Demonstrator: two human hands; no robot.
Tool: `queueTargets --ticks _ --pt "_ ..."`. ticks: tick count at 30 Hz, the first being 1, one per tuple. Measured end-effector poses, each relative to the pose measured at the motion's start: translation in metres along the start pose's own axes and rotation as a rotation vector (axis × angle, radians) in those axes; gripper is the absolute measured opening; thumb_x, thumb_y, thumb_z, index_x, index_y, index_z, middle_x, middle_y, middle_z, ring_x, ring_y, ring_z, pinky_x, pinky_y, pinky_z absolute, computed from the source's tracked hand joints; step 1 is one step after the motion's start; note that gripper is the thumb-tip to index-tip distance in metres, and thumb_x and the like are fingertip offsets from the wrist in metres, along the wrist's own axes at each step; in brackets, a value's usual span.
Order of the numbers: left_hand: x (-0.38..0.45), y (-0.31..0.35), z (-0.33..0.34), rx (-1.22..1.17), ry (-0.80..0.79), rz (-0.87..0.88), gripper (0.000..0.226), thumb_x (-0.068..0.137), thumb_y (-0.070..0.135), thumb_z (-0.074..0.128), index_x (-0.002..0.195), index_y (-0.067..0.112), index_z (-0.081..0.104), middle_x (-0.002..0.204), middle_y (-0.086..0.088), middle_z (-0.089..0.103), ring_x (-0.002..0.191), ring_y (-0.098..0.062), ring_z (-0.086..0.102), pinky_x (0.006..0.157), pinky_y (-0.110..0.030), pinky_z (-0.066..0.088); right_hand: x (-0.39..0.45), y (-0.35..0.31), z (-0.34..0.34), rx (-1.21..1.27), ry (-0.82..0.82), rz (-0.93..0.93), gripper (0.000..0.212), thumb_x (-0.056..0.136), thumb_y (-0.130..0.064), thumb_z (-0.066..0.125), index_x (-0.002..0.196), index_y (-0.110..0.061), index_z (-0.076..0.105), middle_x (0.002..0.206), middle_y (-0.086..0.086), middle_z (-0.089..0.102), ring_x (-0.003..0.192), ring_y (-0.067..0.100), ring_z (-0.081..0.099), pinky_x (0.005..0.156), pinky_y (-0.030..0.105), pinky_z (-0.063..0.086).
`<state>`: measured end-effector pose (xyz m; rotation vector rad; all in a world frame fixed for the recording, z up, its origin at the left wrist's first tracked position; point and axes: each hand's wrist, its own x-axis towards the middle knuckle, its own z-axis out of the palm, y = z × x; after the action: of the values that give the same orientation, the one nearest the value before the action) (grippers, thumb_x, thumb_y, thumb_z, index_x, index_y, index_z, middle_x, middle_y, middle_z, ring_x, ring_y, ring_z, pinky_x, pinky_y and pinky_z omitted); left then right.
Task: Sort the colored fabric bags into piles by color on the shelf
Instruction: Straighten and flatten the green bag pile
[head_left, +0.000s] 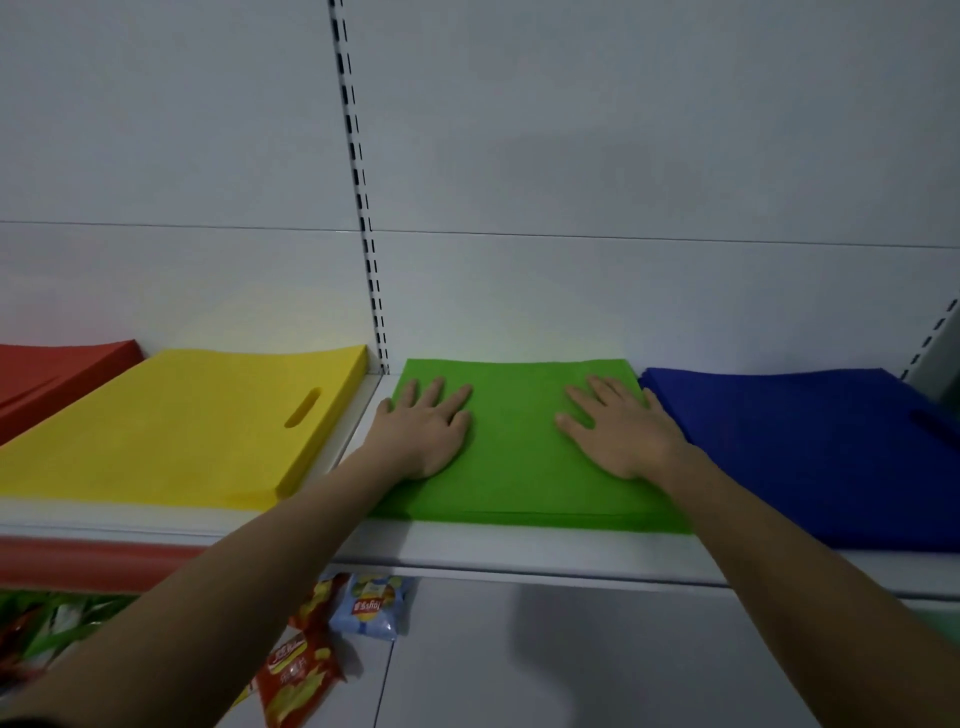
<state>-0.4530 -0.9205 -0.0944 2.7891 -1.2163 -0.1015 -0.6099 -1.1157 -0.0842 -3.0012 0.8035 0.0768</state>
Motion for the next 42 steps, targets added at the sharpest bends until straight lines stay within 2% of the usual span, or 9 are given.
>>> queueTargets --ticks 12,16,20,24,28,31,33,36,42 --pt "-0.003 -0.003 -0.007 -0.002 -0.032 0.003 0.056 0.103 0.053 0.019 0.156 0.040 0.007 0.166 -0.001 0.002 0.151 -0.030 -0.006 0.118 -0.059 0.000 0.007 -0.001 0.004 -0.009 0.016 0.018 0.069 0.096 -0.067 0.015 0.156 -0.034 0.008 0.164 -0.002 -0.002 0.151 0.017 -0.002 0.121 0.049 0.000" --pt "-0.020 -0.009 -0.010 0.052 -0.087 0.018 0.060 0.099 0.061 0.015 0.155 0.042 0.005 0.166 0.000 0.000 0.151 -0.030 -0.004 0.117 -0.060 0.005 0.006 -0.002 0.002 -0.010 0.011 0.023 0.069 0.096 -0.067 0.015 0.156 -0.033 0.009 0.164 -0.001 -0.001 0.151 0.018 -0.002 0.120 0.049 0.000" --pt "-0.032 -0.012 0.003 0.059 -0.039 0.051 0.061 0.099 0.060 0.012 0.156 0.039 0.002 0.165 -0.005 0.001 0.151 -0.033 -0.002 0.119 -0.055 0.010 0.007 0.000 0.004 -0.014 0.010 0.023 0.069 0.096 -0.067 0.015 0.156 -0.034 0.009 0.164 -0.002 0.000 0.151 0.017 -0.002 0.121 0.050 -0.001" --pt "-0.031 -0.016 0.010 -0.072 -0.002 0.072 0.066 0.098 0.062 0.015 0.157 0.034 0.009 0.165 -0.005 0.003 0.151 -0.030 -0.003 0.121 -0.053 0.002 0.006 0.000 0.003 -0.031 0.007 0.021 0.069 0.096 -0.067 0.014 0.156 -0.034 0.008 0.165 -0.002 -0.001 0.151 0.017 -0.003 0.120 0.052 -0.001" --pt "-0.030 -0.016 0.010 0.056 -0.022 0.103 0.076 0.087 0.068 0.000 0.156 0.037 0.004 0.165 -0.011 0.002 0.151 -0.035 -0.001 0.120 -0.053 0.010 0.003 -0.002 0.002 -0.039 -0.001 0.017 0.069 0.096 -0.067 0.013 0.156 -0.034 0.008 0.165 -0.001 -0.001 0.151 0.018 -0.002 0.120 0.053 -0.001" --pt "-0.033 -0.014 0.008 0.025 0.000 0.083 0.066 0.096 0.063 0.008 0.156 0.037 0.004 0.165 -0.011 0.003 0.151 -0.034 0.000 0.121 -0.052 0.011 0.001 -0.006 -0.007 -0.140 -0.028 0.048 0.068 0.097 -0.065 0.012 0.156 -0.032 0.007 0.164 0.000 -0.003 0.151 0.020 -0.003 0.119 0.056 -0.001" --pt "-0.036 -0.012 0.006 -0.013 0.008 0.065 0.061 0.100 0.059 0.013 0.156 0.038 0.003 0.165 -0.009 0.003 0.151 -0.032 0.000 0.121 -0.050 0.010 -0.002 -0.023 -0.016 -0.181 0.024 0.032 0.066 0.100 -0.060 0.016 0.157 -0.027 0.009 0.165 0.002 -0.004 0.151 0.023 -0.004 0.119 0.057 0.001" --pt "-0.037 -0.012 0.005 -0.020 0.003 0.070 0.059 0.101 0.055 0.012 0.156 0.035 0.002 0.165 -0.010 0.003 0.151 -0.033 0.000 0.121 -0.052 0.010 -0.015 -0.078 -0.021 0.037 0.107 -0.071 0.064 0.102 -0.053 0.023 0.156 -0.021 0.012 0.165 0.002 0.002 0.151 0.021 0.002 0.119 0.056 0.006" --pt "-0.039 -0.012 0.004 -0.028 -0.005 0.069 0.056 0.105 0.042 0.009 0.157 0.026 -0.001 0.165 -0.010 0.000 0.151 -0.032 -0.001 0.121 -0.051 0.009 -0.031 -0.134 0.023 0.149 0.103 -0.126 0.061 0.102 -0.048 0.007 0.155 -0.020 0.016 0.164 0.001 0.012 0.150 0.018 0.009 0.119 0.056 0.007"
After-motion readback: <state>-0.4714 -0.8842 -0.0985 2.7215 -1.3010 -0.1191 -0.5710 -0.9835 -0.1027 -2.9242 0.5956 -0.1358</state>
